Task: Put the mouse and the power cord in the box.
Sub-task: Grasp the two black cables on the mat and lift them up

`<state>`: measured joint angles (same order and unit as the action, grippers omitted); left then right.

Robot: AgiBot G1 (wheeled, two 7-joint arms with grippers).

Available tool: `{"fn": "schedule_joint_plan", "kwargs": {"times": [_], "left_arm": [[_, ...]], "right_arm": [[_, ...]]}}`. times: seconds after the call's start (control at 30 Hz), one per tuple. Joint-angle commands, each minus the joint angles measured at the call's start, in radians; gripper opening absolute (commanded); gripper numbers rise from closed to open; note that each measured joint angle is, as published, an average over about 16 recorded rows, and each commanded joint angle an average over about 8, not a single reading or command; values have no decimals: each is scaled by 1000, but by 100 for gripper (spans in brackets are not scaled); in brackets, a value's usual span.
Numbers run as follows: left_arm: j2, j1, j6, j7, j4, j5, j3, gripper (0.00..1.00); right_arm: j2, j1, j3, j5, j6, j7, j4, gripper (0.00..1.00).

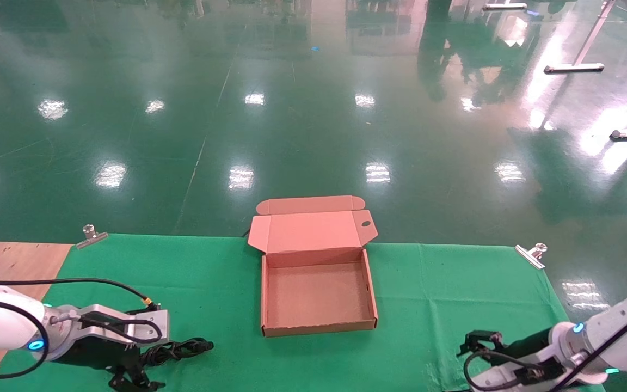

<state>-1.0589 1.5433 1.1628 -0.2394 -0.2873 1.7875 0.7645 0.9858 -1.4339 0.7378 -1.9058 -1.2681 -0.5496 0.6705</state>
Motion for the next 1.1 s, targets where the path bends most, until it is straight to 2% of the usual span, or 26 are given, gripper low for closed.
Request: {"fn": "schedule_joint_plan", "kwargs": {"times": [0.03, 0.4, 0.43, 0.47, 0.67, 0.7, 0.73, 1.1], "left_arm": [[-23, 7, -36, -27, 41, 12, 5, 100], [-57, 24, -98, -96, 171, 10, 2, 100], [-58, 27, -103, -100, 179, 11, 2, 100], [-59, 28, -106, -103, 187, 10, 1, 94], [-64, 36, -108, -134, 216, 3, -3, 19], [-65, 38, -106, -139, 219, 2, -4, 6], [-65, 39, -106, -143, 223, 2, -4, 0], [-68, 53, -103, -156, 261, 0, -6, 0]], "right_arm": [[18, -9, 9, -21, 26, -25, -55, 100], [95, -50, 3, 0, 54, -151, -252, 100], [100, -52, 3, 1, 55, -160, -264, 88], [104, -54, 3, 2, 57, -169, -276, 75], [119, -63, 2, 4, 74, -212, -332, 1], [121, -65, 2, 4, 76, -218, -340, 0], [123, -66, 2, 4, 77, -223, -347, 0], [135, -91, -2, 9, 91, -263, -396, 0]]}}
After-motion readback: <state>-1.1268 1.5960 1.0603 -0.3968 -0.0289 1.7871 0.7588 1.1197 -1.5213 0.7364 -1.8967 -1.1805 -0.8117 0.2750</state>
